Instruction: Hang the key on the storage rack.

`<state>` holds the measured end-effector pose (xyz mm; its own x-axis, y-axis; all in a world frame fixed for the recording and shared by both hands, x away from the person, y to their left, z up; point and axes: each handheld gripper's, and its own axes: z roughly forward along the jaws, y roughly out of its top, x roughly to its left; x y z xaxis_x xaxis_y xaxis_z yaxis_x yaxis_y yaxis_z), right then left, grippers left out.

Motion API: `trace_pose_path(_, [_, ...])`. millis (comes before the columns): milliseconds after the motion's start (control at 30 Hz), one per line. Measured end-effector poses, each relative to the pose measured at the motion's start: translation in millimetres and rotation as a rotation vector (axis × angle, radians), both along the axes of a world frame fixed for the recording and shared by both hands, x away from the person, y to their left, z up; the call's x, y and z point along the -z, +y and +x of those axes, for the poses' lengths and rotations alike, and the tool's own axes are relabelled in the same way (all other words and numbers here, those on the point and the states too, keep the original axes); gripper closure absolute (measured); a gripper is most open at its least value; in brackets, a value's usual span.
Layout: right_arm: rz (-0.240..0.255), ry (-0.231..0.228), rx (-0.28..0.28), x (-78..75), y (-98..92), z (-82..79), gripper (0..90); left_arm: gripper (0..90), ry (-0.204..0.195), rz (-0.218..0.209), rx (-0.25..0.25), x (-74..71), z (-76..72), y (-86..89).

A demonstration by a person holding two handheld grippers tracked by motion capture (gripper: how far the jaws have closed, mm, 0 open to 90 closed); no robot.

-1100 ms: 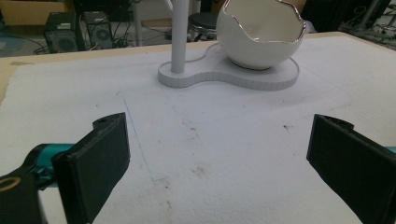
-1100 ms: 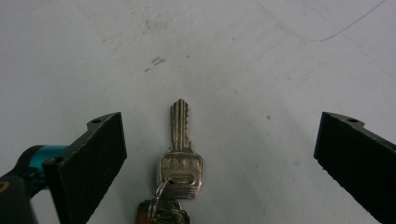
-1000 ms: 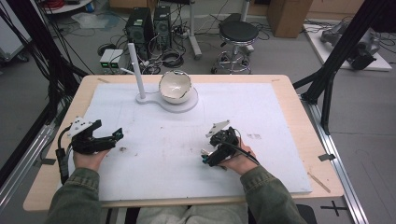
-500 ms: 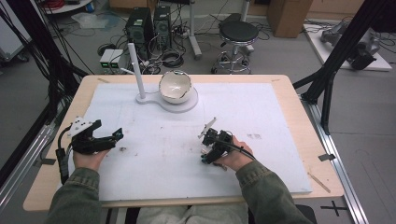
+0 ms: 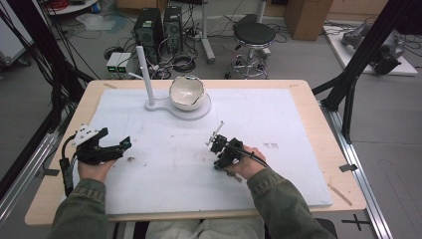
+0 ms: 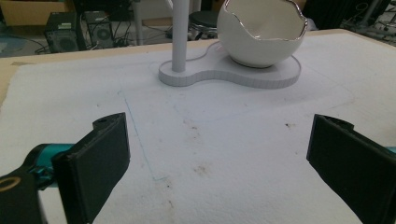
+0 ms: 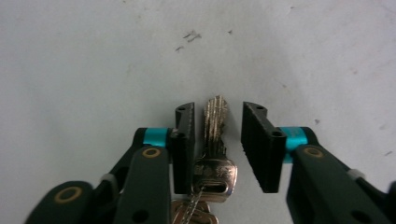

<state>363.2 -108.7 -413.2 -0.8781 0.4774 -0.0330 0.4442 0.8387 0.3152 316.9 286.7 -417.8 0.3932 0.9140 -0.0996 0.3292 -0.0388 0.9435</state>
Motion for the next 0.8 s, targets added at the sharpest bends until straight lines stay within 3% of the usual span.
trace_pose_path(133, [-0.013, 0.033, -0.005, -0.7, 3.7, -0.2, 80.6, 6.4, 0.001, 0.003, 0.004, 0.0, 0.1, 0.0])
trace_pose_path(267, [-0.038, 0.041, -0.004, -2.0, 7.2, 0.2, 82.2, 6.5, -0.002, -0.002, 0.000, -0.3, -0.5, 0.1])
trace_pose_path(433, [-0.031, 0.029, 0.027, -3.8, 4.6, -1.6, 82.3, 6.4, -0.002, -0.006, 0.001, -0.7, -0.9, 0.7])
trace_pose_path(567, [0.038, 0.022, 0.109, -11.3, -8.5, -3.0, 82.3, 6.4, -0.001, -0.007, 0.006, -0.4, -0.5, 0.2])
trace_pose_path(800, [0.138, 0.018, 0.181, -18.2, -29.9, -3.9, 82.3, 6.4, -0.003, -0.009, 0.004, -0.8, -0.8, 0.4])
